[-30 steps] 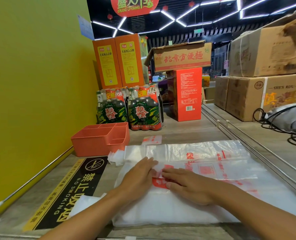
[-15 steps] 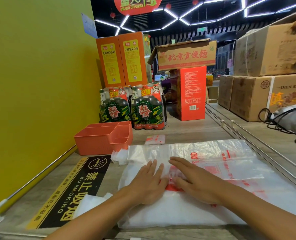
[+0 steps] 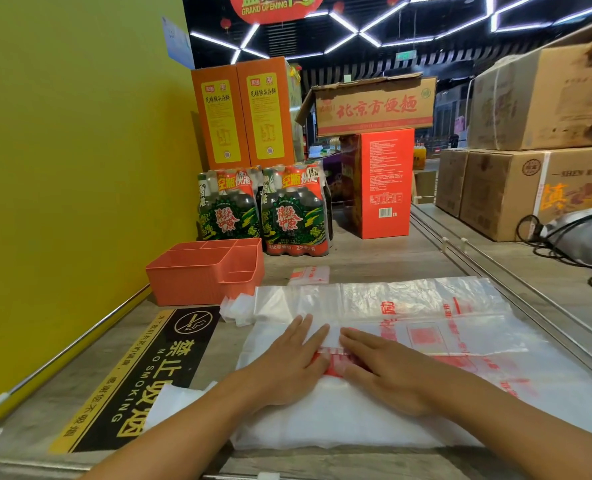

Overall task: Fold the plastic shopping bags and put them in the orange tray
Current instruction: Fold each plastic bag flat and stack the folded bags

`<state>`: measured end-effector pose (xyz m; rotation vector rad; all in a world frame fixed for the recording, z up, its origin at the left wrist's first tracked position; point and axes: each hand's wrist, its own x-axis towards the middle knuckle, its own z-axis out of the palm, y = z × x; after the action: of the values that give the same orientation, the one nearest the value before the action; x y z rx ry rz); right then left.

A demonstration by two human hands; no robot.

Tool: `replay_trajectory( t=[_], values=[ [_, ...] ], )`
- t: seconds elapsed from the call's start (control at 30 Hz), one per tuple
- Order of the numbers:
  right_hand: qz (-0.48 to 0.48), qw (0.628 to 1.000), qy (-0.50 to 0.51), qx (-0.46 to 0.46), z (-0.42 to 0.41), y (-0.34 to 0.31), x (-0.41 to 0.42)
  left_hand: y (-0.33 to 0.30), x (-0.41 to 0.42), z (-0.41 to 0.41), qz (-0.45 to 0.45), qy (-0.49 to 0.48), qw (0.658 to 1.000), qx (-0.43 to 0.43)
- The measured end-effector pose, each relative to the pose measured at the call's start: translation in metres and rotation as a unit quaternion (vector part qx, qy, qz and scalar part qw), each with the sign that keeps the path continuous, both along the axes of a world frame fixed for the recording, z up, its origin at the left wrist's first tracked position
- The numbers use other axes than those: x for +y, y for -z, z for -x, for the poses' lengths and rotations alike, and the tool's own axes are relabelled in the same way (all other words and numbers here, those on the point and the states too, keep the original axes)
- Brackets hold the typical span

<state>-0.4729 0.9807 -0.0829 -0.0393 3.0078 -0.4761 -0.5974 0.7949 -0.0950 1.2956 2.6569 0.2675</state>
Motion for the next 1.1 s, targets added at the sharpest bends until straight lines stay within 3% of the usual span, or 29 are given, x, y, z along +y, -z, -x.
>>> replay_trajectory(
  t=[0.37, 0.53, 0.6, 0.67, 0.73, 0.77, 0.87, 0.9, 1.03, 1.1],
  values=[
    [-0.021, 1.0, -0.022, -0.006, -0.001, -0.006, -0.001, -0.01, -0.004, -0.003, 0.069, 0.017, 0.997, -0.013],
    [-0.013, 1.0, -0.02, -0.009, -0.002, -0.006, -0.001, -0.018, -0.006, -0.009, 0.07, -0.077, 0.995, 0.012],
    [-0.008, 1.0, -0.016, -0.009, -0.002, -0.006, -0.001, -0.026, -0.007, -0.009, 0.033, -0.09, 0.995, -0.002],
    [-0.002, 1.0, -0.013, -0.01, -0.002, -0.006, 0.0, -0.035, -0.01, -0.009, -0.067, -0.092, 0.991, -0.068],
    [0.008, 1.0, -0.016, -0.014, -0.002, -0.008, 0.0, -0.04, -0.01, -0.01, -0.204, -0.097, 0.961, -0.159],
    [0.012, 1.0, -0.019, -0.016, -0.002, -0.009, 0.0, -0.043, -0.008, -0.011, -0.279, -0.101, 0.93, -0.215],
    [0.021, 0.999, -0.024, -0.011, -0.004, -0.013, 0.002, -0.041, 0.006, -0.011, -0.45, -0.133, 0.79, -0.394],
    [0.023, 0.999, -0.026, -0.007, -0.004, -0.014, 0.002, -0.04, 0.011, -0.013, -0.457, -0.138, 0.771, -0.422],
    [0.084, 0.995, -0.045, 0.026, -0.004, -0.014, 0.001, -0.025, 0.038, -0.025, -0.38, -0.145, 0.836, -0.37],
    [0.086, 0.994, -0.054, 0.034, -0.003, -0.014, 0.003, -0.024, 0.049, -0.028, -0.382, -0.186, 0.844, -0.328]
  ],
)
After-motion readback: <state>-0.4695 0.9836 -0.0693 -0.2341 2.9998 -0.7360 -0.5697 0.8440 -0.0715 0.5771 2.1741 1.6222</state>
